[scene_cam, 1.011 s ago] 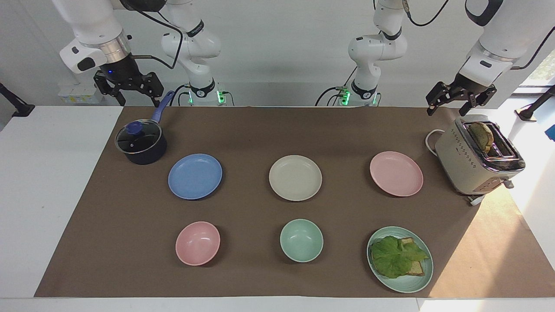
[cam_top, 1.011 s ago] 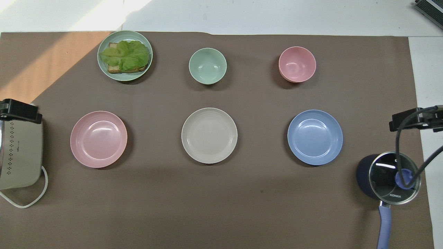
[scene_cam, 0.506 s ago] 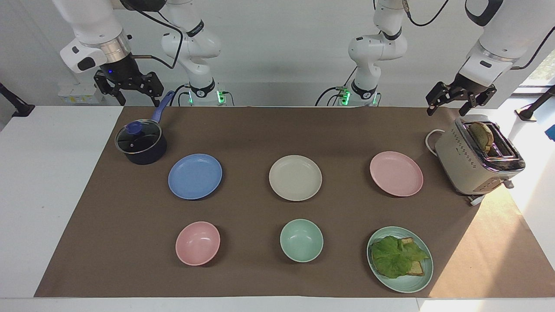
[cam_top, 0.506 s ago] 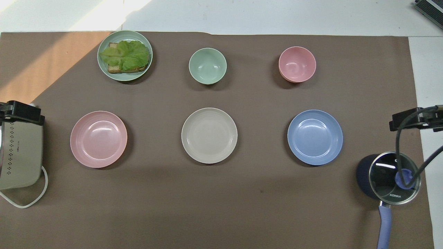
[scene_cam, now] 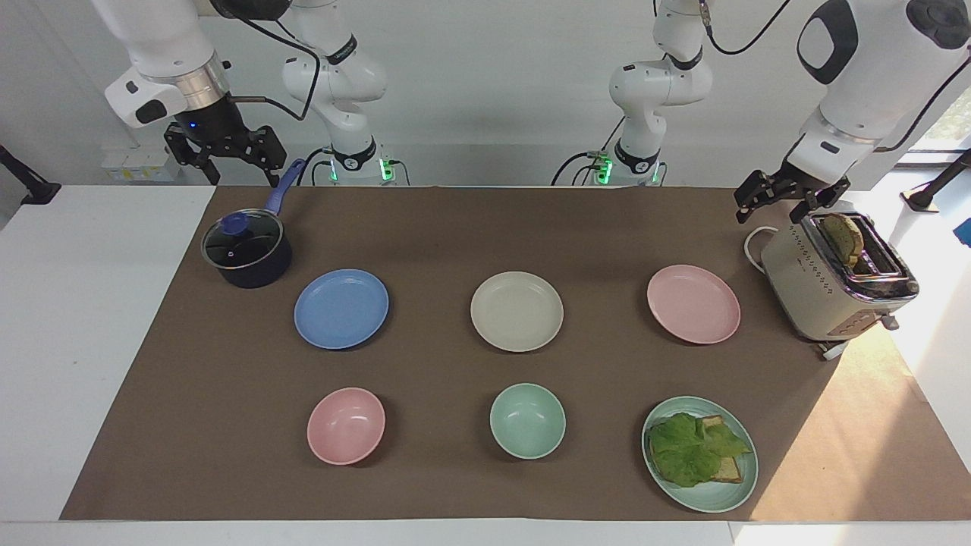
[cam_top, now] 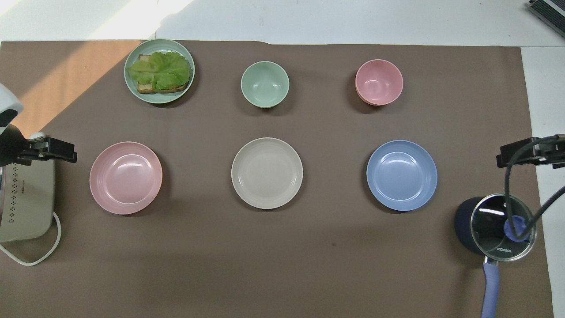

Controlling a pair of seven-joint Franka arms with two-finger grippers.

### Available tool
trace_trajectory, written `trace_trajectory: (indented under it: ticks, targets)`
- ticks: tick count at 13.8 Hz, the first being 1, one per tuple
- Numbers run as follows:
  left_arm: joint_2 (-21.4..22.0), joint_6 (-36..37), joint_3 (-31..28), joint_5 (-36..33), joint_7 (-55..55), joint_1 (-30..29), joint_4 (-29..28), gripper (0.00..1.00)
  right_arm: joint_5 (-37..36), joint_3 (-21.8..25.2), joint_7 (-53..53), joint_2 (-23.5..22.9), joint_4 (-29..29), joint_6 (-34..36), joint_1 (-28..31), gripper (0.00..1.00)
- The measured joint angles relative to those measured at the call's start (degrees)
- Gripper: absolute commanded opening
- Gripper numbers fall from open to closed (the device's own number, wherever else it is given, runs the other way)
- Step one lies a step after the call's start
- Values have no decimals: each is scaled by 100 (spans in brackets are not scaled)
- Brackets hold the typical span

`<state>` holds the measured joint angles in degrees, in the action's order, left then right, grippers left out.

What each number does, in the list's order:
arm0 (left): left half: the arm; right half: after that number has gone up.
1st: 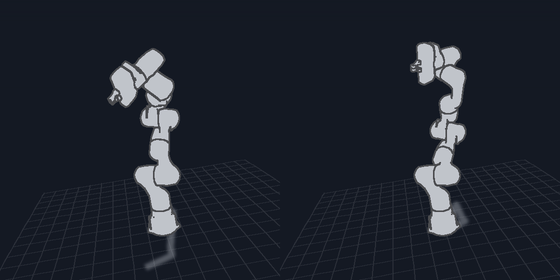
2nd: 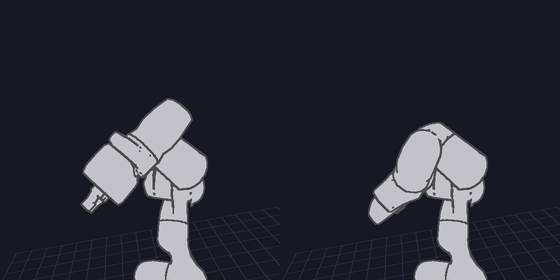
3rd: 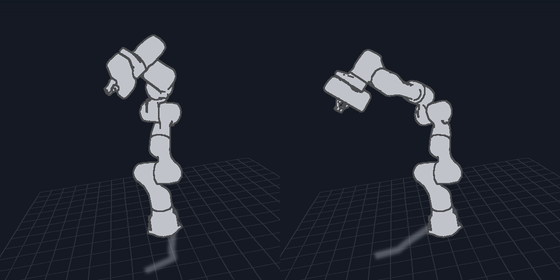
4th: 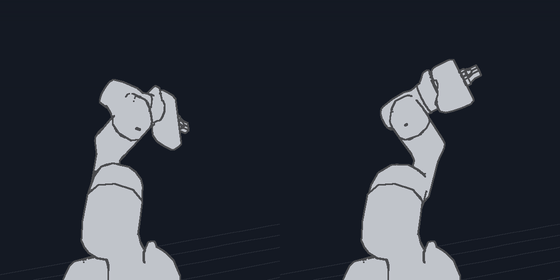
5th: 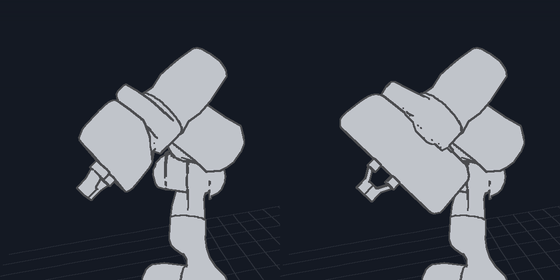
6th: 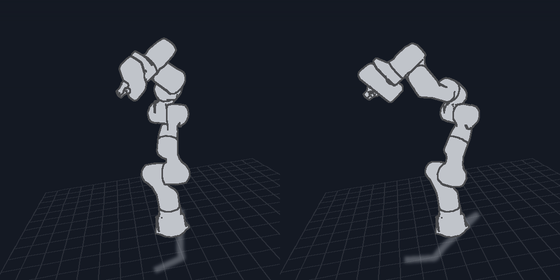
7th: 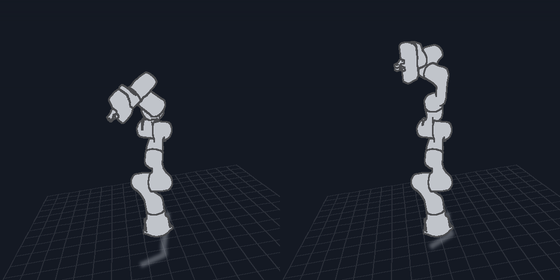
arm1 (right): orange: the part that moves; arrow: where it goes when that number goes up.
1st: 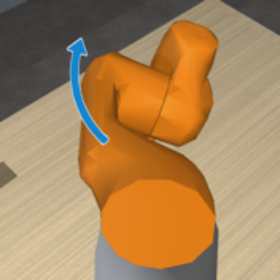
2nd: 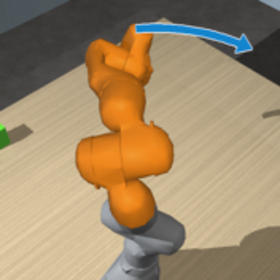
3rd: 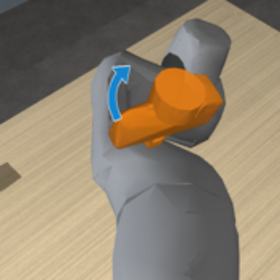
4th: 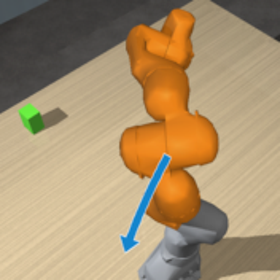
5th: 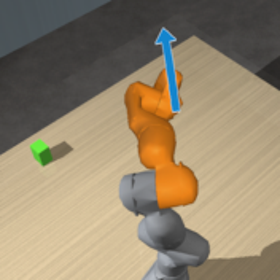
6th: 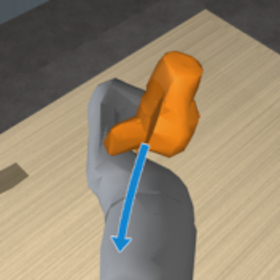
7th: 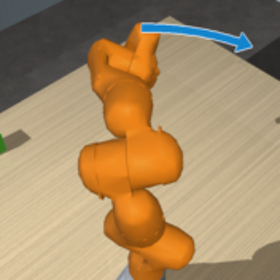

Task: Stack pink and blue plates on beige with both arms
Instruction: 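Reach the left gripper to the pink plate rim and grasp it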

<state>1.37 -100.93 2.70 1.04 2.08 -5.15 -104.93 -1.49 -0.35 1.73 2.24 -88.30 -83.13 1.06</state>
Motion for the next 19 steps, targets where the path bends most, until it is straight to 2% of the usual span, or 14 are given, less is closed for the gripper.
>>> trace_trajectory:
  ticks: [4, 10, 14, 18, 19]
  targets:
    - [-230, -719, -11, 0, -1, -209, -460, 100, 0, 0, 0, 0, 0, 0, 0, 100]
    - [-1112, -1509, 6, 0, 0, -324, -834, 100, 0, 0, 1, 0, 0, 0, 1, 100]
    - [-1209, -1811, 7, 0, 0, -329, -1357, 100, 0, 1, 1, 0, 0, 0, 1, 100]
    - [-1205, -1813, 12, 0, 0, -337, -1586, 100, 0, 1, 1, 0, 0, 0, 1, 100]
    - [-1201, -1810, 19, 0, 0, -336, -1607, 80, 0, 1, 1, 0, 0, 0, 1, 100]
